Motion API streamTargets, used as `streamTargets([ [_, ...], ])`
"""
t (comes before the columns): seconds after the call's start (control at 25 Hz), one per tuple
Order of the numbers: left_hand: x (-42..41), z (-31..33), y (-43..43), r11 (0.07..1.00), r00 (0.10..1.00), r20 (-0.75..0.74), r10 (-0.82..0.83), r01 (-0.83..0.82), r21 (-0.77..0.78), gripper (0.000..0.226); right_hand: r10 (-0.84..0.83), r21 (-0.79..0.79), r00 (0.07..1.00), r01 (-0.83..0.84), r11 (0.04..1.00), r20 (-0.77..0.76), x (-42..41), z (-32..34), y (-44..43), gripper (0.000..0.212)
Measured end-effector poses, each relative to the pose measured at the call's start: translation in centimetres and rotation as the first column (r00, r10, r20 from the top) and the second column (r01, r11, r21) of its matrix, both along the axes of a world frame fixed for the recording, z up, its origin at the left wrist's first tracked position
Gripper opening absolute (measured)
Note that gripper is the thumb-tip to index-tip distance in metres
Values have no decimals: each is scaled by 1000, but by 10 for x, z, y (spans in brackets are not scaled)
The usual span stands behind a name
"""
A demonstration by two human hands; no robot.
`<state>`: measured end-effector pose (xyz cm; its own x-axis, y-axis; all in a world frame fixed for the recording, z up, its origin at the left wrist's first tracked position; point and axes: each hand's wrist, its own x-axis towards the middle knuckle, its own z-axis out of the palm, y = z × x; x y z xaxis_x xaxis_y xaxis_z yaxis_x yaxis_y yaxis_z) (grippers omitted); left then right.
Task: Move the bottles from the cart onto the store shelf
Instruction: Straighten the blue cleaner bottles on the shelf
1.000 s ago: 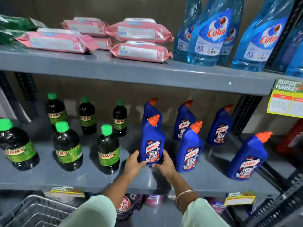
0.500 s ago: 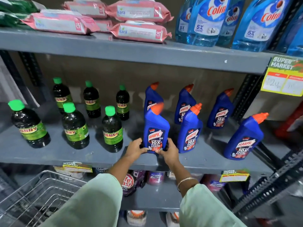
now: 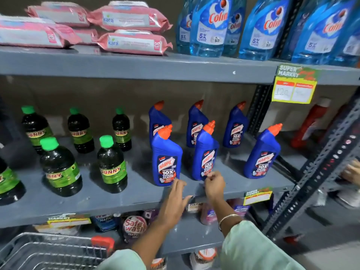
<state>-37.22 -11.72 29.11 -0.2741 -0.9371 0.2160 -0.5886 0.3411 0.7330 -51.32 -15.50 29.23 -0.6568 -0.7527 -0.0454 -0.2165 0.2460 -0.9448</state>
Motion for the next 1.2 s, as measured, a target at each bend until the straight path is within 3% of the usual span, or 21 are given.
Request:
streamTargets([
  [0.08, -32, 7, -16, 998, 996, -81, 25, -21, 59, 49, 79, -41, 997, -79, 996, 13, -28, 7, -3, 26],
  [0.16, -55, 14, -39, 986, 990, -109, 90, -73, 153, 54, 310, -78, 948, -305, 949, 68, -51, 6, -16, 51],
  [0.24, -66, 13, -60, 972, 981, -107, 162, -140, 191, 45, 462, -60, 880, -458, 887, 106, -64, 1, -32, 71],
  [0.36, -76, 9, -72, 963, 960, -164, 227, -196, 185, 37, 570, -60, 810, -567, 821, 140, -83, -5, -43, 66],
  [0.48, -82, 8, -74, 970, 973, -179, 147, -106, 218, 43, 606, -64, 778, -605, 794, 166, -105, -6, -40, 55],
  [0.68, -87, 15, -70, 959, 985, -135, 109, -68, 276, 46, 587, 8, 809, -587, 809, 32, -118, -7, -30, 51],
  [1.2, -85, 15, -69, 939, 975, -203, 87, -12, 345, 45, 625, -56, 764, -625, 778, 161, -120, -4, -26, 42],
])
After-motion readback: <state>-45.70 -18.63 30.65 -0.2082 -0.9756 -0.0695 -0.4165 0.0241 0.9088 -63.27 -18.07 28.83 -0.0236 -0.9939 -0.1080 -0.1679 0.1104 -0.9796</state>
